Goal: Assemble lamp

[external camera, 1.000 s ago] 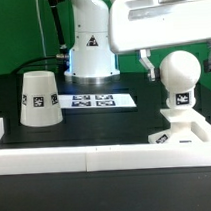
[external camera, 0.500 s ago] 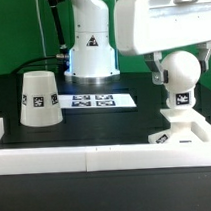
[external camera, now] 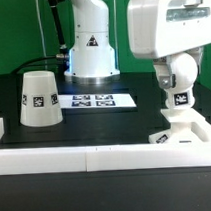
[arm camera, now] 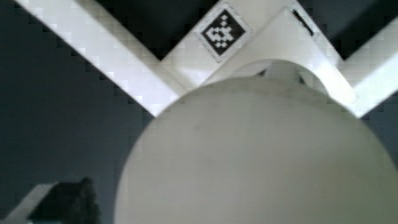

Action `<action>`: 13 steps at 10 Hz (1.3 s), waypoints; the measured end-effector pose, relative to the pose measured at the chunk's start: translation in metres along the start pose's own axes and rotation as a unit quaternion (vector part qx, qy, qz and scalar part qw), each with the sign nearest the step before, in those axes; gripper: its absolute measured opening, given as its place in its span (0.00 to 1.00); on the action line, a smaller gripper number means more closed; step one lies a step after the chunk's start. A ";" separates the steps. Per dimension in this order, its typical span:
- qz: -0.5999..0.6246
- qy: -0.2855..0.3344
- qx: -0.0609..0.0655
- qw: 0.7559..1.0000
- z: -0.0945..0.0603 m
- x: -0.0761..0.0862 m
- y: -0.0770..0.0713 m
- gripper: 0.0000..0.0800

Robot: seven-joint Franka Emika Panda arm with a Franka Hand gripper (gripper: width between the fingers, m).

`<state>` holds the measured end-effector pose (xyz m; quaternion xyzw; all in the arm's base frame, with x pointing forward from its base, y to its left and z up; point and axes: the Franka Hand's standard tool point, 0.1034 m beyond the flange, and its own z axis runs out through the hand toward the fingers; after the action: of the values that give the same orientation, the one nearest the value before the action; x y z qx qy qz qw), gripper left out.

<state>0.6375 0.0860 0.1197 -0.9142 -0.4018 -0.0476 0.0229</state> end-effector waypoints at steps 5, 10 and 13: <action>0.027 0.003 -0.004 1.000 0.001 0.001 -0.001 0.71; 0.050 0.003 -0.004 0.999 0.001 0.001 0.000 0.67; 0.226 0.005 -0.007 0.974 0.000 0.012 -0.012 0.21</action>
Offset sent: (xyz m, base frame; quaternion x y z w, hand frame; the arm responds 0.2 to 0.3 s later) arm -0.0017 0.0004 0.0012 -0.0149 -0.0025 0.0308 0.9994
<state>0.6371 0.1026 0.1208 -0.9812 -0.1846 -0.0484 0.0291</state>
